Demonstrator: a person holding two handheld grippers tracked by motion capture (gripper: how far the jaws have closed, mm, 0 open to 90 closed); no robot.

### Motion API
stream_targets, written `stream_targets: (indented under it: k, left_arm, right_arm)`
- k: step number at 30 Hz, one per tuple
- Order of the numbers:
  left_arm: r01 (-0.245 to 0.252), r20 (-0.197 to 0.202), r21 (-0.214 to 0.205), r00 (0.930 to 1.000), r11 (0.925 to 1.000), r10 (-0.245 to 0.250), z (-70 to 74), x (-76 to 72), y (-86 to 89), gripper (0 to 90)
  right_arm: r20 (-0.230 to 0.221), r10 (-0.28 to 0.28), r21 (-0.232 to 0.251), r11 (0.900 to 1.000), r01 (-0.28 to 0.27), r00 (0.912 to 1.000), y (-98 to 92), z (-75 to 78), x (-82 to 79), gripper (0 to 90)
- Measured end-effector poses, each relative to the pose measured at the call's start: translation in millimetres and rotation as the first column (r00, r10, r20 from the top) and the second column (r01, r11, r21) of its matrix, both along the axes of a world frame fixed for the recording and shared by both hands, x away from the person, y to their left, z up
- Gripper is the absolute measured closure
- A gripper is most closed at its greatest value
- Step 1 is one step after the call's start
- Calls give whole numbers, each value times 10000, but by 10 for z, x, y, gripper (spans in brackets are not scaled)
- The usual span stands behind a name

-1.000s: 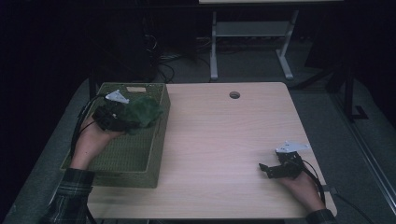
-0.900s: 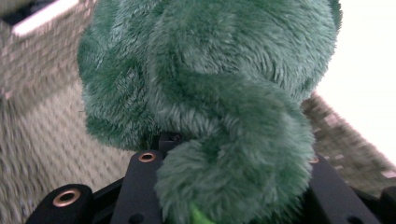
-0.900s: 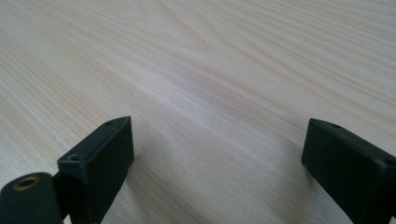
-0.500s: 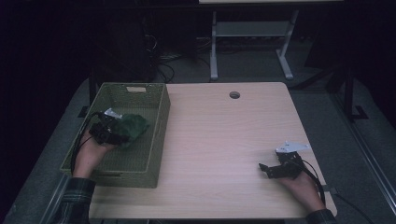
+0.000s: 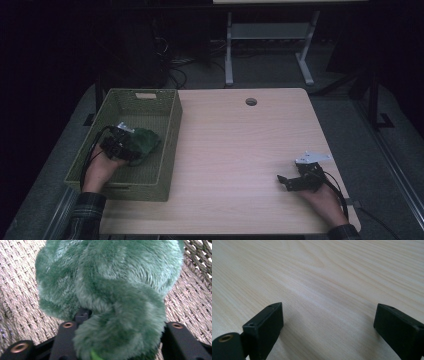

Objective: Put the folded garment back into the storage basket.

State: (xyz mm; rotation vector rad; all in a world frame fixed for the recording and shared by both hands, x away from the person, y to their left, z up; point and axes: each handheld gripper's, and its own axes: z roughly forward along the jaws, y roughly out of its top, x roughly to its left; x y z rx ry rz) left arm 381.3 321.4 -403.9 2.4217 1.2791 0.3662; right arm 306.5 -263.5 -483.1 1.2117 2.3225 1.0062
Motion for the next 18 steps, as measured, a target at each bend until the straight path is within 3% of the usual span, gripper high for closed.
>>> stream_targets:
  k: [11, 18]
  left_arm:
    - [-173, 23, -595, 9998, 9981, 175, 42, -9, 62, 199]
    - [-273, 444, -824, 9985, 9962, 310, 249, -54, 121, 154]
  right_arm:
    - [-14, -19, 8, 10000, 19, 10000, 1, 0, 0, 86]
    - [-2, -5, 2, 10000, 5, 10000, 0, 0, 0, 86]
